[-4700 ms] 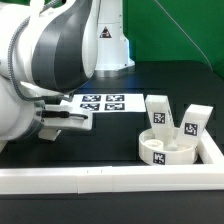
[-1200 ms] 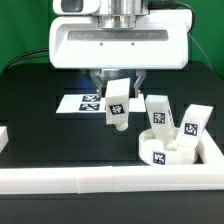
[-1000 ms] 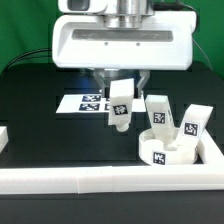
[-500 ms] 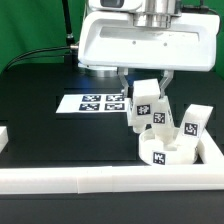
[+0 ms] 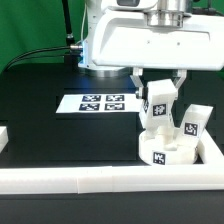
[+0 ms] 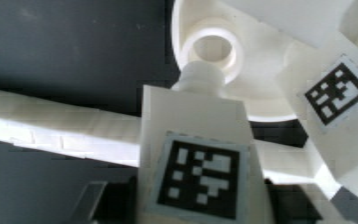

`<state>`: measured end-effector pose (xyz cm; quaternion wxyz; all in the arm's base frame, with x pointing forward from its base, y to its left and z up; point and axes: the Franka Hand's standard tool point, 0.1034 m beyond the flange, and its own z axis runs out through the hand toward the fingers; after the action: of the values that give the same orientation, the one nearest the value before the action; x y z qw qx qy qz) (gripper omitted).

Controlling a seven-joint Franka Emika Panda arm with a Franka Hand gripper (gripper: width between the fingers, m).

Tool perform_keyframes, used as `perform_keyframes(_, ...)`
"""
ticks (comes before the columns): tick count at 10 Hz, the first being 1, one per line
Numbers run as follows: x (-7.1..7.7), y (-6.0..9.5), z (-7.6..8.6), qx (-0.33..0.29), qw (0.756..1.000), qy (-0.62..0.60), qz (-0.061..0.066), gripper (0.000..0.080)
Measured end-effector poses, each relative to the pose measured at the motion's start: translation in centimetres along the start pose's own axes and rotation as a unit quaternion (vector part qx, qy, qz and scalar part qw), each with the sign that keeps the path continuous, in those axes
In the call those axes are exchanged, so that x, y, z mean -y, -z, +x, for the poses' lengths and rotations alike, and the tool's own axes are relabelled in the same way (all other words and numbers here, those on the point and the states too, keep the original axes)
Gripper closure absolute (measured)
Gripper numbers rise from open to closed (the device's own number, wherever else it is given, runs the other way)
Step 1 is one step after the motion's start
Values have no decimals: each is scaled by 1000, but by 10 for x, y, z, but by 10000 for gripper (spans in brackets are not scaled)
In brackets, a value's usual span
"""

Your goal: Assemble stool

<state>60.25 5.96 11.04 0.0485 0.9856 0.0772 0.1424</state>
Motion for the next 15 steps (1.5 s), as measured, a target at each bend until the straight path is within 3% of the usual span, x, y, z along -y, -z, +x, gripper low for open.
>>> perform_keyframes(5,11,-6,-3,-27,1000,10,2,475)
perform_keyframes(6,12,-6,0,-59,998,11,2,475)
perform_keyframes(15,14,-14,-12,-55,998,21,2,475)
